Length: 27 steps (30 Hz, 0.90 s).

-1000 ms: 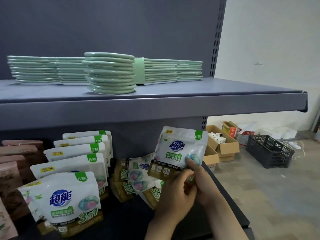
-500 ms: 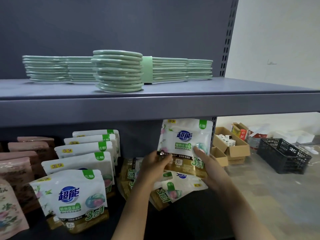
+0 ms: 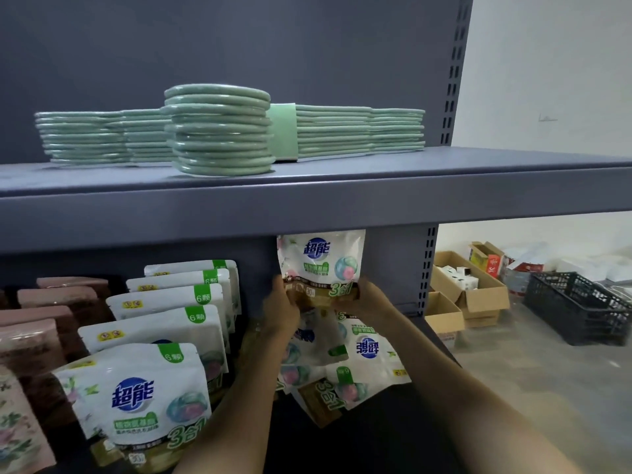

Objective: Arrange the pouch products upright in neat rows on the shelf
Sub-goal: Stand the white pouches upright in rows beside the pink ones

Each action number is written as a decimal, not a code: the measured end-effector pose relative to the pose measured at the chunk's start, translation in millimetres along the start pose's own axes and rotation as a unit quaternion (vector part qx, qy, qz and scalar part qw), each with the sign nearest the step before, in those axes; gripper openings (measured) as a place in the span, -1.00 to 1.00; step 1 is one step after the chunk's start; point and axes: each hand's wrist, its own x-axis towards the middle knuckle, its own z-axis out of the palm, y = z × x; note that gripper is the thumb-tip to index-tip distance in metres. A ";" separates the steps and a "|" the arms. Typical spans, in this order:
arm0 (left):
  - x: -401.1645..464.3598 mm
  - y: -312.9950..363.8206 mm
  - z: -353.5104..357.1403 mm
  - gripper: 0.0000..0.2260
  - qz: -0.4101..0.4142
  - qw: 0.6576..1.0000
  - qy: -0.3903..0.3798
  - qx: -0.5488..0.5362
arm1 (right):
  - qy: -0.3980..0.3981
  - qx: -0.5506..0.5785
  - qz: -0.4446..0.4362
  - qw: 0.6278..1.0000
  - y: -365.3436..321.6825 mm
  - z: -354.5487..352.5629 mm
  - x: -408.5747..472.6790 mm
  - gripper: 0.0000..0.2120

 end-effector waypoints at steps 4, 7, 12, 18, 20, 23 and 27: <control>-2.5 -18.1 7.2 -0.72 0.003 0.994 -0.071 0.085 | -0.001 -0.120 -0.001 0.993 -8.0 14.3 -18.4 -0.40; -9.7 -14.9 5.8 -0.61 0.006 0.976 -0.121 0.184 | -0.004 -0.249 0.003 0.968 -6.9 21.2 -27.9 -0.39; -3.7 -16.3 12.1 -0.56 -0.026 0.961 -0.160 0.223 | -0.007 -0.288 0.001 0.958 3.8 23.5 -22.7 -0.38; -13.5 -19.8 20.3 -0.67 -0.022 0.966 -0.164 0.197 | 0.017 -0.349 -0.022 0.937 19.5 20.3 -32.4 -0.43; -20.4 -21.1 23.7 -0.66 -0.021 0.970 -0.158 0.184 | 0.015 -0.351 -0.029 0.936 26.3 18.0 -39.5 -0.46; -35.1 -22.2 28.2 -0.66 -0.019 0.974 -0.149 0.169 | 0.028 -0.332 -0.054 0.941 32.9 15.0 -51.7 -0.44; -44.0 -21.7 24.3 -0.70 -0.045 0.984 -0.146 0.094 | 0.029 -0.304 -0.057 0.951 34.9 11.4 -59.8 -0.46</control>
